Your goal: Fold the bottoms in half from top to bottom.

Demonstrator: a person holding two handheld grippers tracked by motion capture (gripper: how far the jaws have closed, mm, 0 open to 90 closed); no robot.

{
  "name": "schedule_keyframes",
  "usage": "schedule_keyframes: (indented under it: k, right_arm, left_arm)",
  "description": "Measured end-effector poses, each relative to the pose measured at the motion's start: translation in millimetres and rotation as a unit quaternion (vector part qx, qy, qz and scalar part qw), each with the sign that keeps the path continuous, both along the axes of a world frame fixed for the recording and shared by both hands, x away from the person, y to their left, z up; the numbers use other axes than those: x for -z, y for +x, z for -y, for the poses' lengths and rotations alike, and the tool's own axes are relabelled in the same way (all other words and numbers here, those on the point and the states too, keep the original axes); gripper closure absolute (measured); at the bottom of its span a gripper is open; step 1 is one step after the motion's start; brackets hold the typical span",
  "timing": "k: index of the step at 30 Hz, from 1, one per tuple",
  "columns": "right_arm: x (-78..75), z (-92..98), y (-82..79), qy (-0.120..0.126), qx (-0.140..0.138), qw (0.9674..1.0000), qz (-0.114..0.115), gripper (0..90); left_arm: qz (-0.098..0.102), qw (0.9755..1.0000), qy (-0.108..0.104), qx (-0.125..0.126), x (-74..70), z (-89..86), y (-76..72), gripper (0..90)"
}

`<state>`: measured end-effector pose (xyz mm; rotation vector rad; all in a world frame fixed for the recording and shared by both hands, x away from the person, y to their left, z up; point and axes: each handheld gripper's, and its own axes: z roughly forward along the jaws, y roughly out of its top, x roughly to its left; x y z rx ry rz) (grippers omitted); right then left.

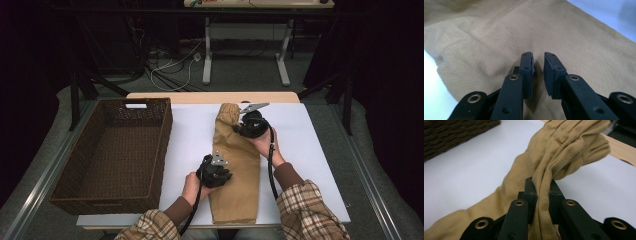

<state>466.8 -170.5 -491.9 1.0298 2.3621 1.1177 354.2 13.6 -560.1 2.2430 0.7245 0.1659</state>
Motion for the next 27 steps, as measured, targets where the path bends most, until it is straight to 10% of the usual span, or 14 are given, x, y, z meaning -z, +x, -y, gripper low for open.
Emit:
schedule_keyframes:
  k: [19, 27]
  right_arm:
    - [27.3, 12.1, -58.3, -0.033, -0.054, 0.9979, -0.017, 79.6]
    - [50.0, 14.3, -56.5, -0.036, -0.039, 0.9961, -0.07, 76.3]
  left_arm:
    - [0.0, 1.0, -0.002, 0.0, 0.3, -0.3, 0.0, 76.7]
    - [-0.002, 1.0, -0.003, 0.002, 0.2, -1.2, 0.6, 76.5]
